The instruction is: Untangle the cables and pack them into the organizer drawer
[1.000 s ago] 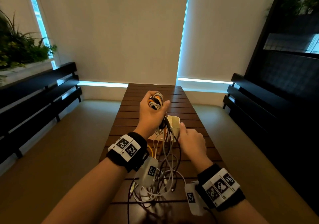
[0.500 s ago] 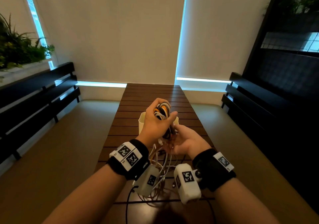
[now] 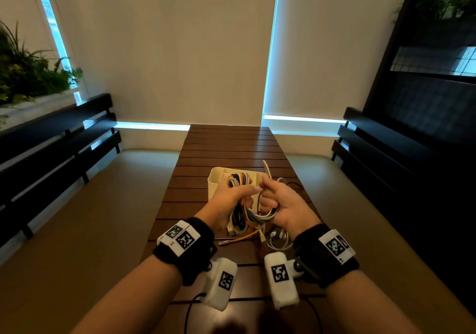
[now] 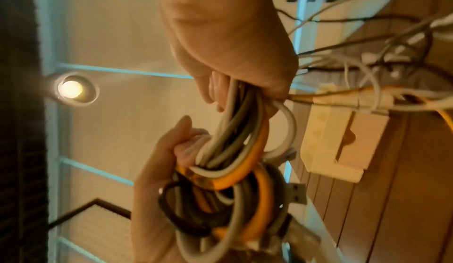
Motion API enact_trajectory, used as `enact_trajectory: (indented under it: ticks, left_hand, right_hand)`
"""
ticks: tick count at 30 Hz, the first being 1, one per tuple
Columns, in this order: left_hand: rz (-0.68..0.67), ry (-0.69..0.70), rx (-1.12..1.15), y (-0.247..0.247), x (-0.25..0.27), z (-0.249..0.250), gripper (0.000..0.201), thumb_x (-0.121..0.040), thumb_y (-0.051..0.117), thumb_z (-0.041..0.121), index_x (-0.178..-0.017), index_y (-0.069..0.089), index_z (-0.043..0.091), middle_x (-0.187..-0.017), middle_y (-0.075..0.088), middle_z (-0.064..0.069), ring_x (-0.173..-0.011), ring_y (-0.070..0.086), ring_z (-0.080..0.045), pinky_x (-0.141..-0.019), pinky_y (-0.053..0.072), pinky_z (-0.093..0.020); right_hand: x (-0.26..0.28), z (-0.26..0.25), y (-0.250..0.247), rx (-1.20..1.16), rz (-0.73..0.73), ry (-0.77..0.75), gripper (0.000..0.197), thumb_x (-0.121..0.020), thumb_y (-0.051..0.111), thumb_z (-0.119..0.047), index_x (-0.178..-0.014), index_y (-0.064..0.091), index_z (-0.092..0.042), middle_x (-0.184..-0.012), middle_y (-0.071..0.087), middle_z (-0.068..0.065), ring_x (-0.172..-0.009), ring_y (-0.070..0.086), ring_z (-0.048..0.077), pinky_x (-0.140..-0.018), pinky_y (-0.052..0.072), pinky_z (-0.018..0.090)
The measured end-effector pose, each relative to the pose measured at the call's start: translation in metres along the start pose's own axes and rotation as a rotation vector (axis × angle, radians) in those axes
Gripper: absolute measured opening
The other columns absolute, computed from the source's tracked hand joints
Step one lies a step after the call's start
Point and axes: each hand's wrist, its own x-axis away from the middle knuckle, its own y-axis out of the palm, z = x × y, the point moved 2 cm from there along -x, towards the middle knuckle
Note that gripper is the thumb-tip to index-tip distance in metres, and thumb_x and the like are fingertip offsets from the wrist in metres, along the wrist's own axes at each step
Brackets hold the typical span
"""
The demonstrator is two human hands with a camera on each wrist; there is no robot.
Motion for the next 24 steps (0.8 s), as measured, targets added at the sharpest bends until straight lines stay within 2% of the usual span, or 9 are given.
enact_trajectory:
  ticks: [4,7,9,10,12,14,17,21,24]
  left_hand:
    - [0.066,-0.003,-0.012,0.002,-0.001,-0.004,0.017,-0.086,0.065,0.009,-0.07,0.06,0.009,-0.049,0.053,-0.001,-0.044,0.051,-0.012,-0.053,0.048,-0.027]
    - [0.063,-0.025,0.051,0.005,0.0,-0.006,0.012,-0.087,0.065,0.017,-0.081,0.064,0.006,-0.057,0.062,-0.004,-0.051,0.06,-0.015,-0.058,0.055,-0.03]
    - [0.046,-0.038,0.1,0.006,0.001,-0.006,0.017,-0.087,0.065,0.019,-0.096,0.066,0.004,-0.073,0.069,-0.009,-0.065,0.066,-0.021,-0.066,0.058,-0.034]
    - [0.034,-0.045,0.112,0.006,0.002,-0.007,0.021,-0.088,0.064,0.02,-0.101,0.065,0.004,-0.081,0.07,-0.012,-0.072,0.067,-0.024,-0.07,0.057,-0.037]
    - [-0.01,-0.058,0.104,0.008,0.003,-0.006,0.025,-0.087,0.064,0.022,-0.105,0.064,0.005,-0.091,0.069,-0.015,-0.083,0.067,-0.028,-0.078,0.055,-0.041]
    - [-0.056,-0.074,0.076,0.01,0.004,-0.006,0.022,-0.087,0.065,0.023,-0.103,0.066,0.009,-0.095,0.07,-0.015,-0.088,0.068,-0.028,-0.083,0.054,-0.043]
    - [-0.046,-0.06,0.025,0.009,0.005,-0.006,0.021,-0.085,0.067,0.021,-0.103,0.067,0.01,-0.1,0.07,-0.018,-0.094,0.067,-0.031,-0.088,0.053,-0.045]
    - [-0.016,-0.079,-0.036,0.005,0.006,-0.006,0.029,-0.079,0.075,0.018,-0.105,0.068,0.008,-0.104,0.071,-0.019,-0.098,0.068,-0.034,-0.09,0.053,-0.047]
    - [-0.019,-0.1,-0.057,0.0,0.005,-0.005,0.032,-0.076,0.076,0.011,-0.106,0.067,0.002,-0.103,0.07,-0.021,-0.096,0.067,-0.035,-0.09,0.053,-0.048]
  right_hand:
    - [0.012,-0.004,0.011,0.294,-0.057,-0.185,0.036,-0.099,0.044,-0.029,-0.07,0.058,-0.012,-0.039,0.047,-0.002,-0.033,0.043,0.008,-0.038,0.037,0.019]
    - [0.014,-0.006,0.016,0.317,-0.09,-0.179,0.036,-0.097,0.045,-0.037,-0.083,0.064,-0.009,-0.054,0.06,0.003,-0.044,0.054,0.012,-0.044,0.046,0.022]
    - [0.013,-0.005,0.019,0.307,-0.122,-0.171,0.039,-0.097,0.042,-0.039,-0.092,0.067,-0.009,-0.066,0.068,0.004,-0.053,0.063,0.013,-0.047,0.049,0.022]
    - [0.014,-0.004,0.021,0.311,-0.134,-0.168,0.04,-0.098,0.041,-0.04,-0.094,0.068,-0.01,-0.072,0.071,0.005,-0.061,0.067,0.014,-0.052,0.052,0.023]
    - [0.013,-0.002,0.021,0.279,-0.167,-0.143,0.048,-0.096,0.039,-0.047,-0.096,0.069,-0.009,-0.088,0.072,0.01,-0.084,0.07,0.021,-0.076,0.057,0.034]
    - [0.015,0.0,0.022,0.2,-0.216,-0.091,0.066,-0.09,0.036,-0.062,-0.103,0.069,-0.006,-0.101,0.069,0.016,-0.1,0.065,0.029,-0.095,0.049,0.043]
    - [0.014,0.003,0.023,0.164,-0.259,-0.064,0.088,-0.08,0.027,-0.076,-0.115,0.064,-0.005,-0.111,0.066,0.019,-0.104,0.064,0.031,-0.094,0.049,0.043]
    - [0.012,0.008,0.024,0.176,-0.286,-0.075,0.092,-0.068,0.034,-0.08,-0.117,0.064,-0.008,-0.121,0.063,0.019,-0.113,0.06,0.031,-0.101,0.044,0.046]
    - [0.011,0.011,0.021,0.179,-0.368,-0.061,0.088,-0.073,0.034,-0.075,-0.126,0.057,-0.009,-0.127,0.059,0.018,-0.121,0.055,0.03,-0.108,0.038,0.046]
